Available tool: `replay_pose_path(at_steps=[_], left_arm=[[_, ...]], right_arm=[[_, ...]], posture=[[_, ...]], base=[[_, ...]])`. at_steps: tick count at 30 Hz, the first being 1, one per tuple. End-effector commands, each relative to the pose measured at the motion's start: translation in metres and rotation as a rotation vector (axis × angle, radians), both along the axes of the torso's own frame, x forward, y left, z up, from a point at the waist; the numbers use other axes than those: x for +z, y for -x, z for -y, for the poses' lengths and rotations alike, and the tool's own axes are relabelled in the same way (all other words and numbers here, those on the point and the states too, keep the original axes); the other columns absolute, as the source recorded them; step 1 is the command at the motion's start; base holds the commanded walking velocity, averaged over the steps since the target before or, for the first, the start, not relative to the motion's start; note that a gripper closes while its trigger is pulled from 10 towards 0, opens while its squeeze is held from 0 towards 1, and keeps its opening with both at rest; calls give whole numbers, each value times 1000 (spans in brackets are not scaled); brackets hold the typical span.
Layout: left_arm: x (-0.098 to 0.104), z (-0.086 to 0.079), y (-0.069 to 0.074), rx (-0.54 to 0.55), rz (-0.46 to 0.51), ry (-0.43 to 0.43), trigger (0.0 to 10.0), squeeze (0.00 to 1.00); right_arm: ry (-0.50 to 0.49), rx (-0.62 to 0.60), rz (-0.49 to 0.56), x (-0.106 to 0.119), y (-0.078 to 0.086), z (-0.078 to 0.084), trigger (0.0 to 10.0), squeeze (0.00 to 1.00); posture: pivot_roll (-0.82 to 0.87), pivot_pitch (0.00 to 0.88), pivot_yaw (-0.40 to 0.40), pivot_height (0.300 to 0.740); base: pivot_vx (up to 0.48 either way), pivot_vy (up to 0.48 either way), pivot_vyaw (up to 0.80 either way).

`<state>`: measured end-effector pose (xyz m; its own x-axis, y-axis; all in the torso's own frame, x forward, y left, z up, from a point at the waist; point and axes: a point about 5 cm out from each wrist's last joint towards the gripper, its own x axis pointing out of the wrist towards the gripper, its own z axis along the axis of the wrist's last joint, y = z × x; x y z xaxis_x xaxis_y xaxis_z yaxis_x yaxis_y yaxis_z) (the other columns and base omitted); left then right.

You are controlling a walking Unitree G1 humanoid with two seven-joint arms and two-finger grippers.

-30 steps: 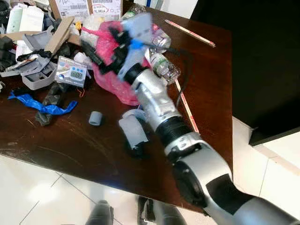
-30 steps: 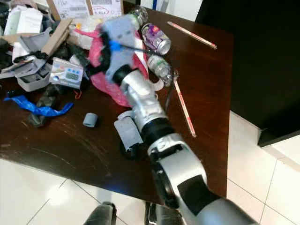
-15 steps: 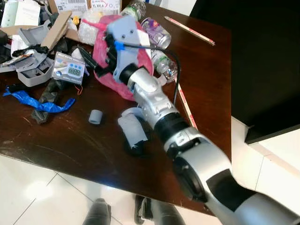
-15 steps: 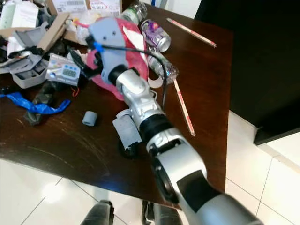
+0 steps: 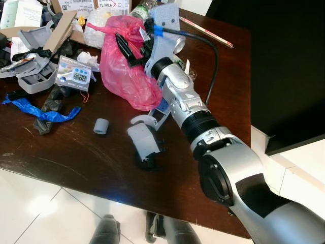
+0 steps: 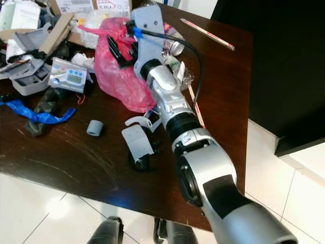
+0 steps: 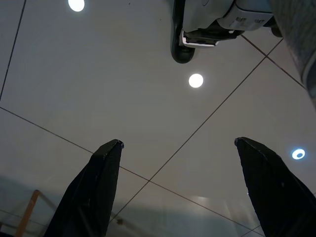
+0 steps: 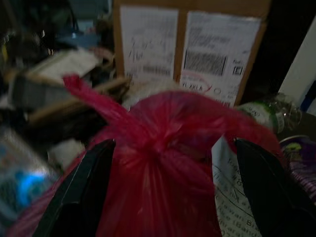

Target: Picking trash to rubbish bin

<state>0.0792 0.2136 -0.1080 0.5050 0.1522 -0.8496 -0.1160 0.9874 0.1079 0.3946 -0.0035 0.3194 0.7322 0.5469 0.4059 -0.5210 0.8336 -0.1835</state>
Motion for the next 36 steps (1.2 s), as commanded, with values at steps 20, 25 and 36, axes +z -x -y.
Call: replay_pose_path(at_steps=[20, 25, 36], left_arm=[[-8, 12, 24, 9, -89, 34, 10000, 0], [-7, 9, 19, 11, -87, 31, 10000, 0], [-4, 5, 2, 13, -64, 23, 10000, 0]], right_arm=[[200, 16, -90, -36, -3, -2, 0, 0], [179, 36, -66, -27, -3, 2, 0, 0], [-125, 273, -31, -1, 3, 19, 0, 0]], posture=[[244, 382, -173, 740], [237, 358, -169, 740], [242, 307, -158, 740]], base=[[0, 0, 0], [0, 0, 0], [0, 0, 0]])
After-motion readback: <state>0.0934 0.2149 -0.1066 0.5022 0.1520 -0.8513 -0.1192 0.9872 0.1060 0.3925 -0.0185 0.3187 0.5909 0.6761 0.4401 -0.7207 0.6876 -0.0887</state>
